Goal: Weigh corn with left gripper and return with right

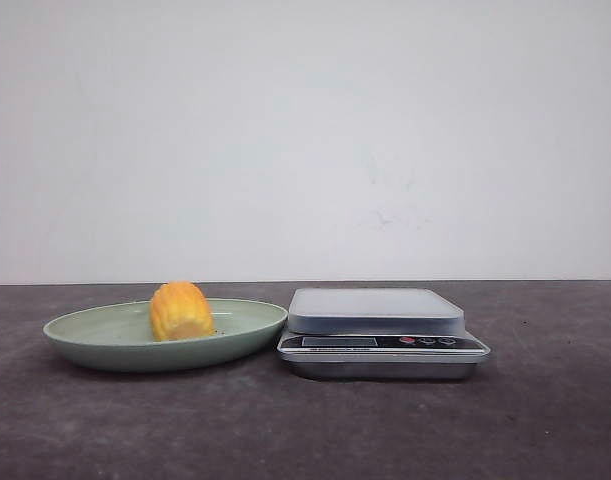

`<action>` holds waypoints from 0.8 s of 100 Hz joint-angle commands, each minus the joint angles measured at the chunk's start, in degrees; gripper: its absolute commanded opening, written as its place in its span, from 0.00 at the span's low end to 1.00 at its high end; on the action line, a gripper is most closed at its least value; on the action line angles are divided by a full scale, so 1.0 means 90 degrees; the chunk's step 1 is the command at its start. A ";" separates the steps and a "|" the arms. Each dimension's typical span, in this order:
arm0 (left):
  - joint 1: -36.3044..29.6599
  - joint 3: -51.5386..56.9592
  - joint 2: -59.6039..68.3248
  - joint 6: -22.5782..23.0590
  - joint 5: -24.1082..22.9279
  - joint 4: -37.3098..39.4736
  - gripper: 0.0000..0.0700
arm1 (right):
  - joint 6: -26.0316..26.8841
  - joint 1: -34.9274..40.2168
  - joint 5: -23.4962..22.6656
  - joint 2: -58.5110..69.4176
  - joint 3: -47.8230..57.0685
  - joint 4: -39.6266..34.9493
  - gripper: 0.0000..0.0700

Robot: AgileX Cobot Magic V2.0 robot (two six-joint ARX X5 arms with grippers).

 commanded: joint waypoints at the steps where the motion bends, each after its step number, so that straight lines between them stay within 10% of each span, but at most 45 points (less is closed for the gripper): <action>1: -0.0046 -0.0010 0.0007 -0.0015 0.0117 0.0146 0.57 | 0.0148 0.0068 -0.0056 -0.0160 -0.0010 -0.0034 0.75; 51: -0.0046 -0.0267 0.0175 -0.0121 0.0121 0.0631 0.51 | 0.0498 -0.0068 -0.0493 -0.1511 -0.2506 0.0935 0.71; 68: -0.0046 -0.0294 0.0338 0.0022 0.0124 0.0857 0.12 | 0.0588 -0.0066 -0.0566 -0.1506 -0.3026 0.1690 0.49; 80: -0.0046 -0.0294 0.0522 0.0090 0.0121 0.0886 0.00 | 0.0610 -0.0063 -0.0576 -0.1506 -0.3189 0.1926 0.00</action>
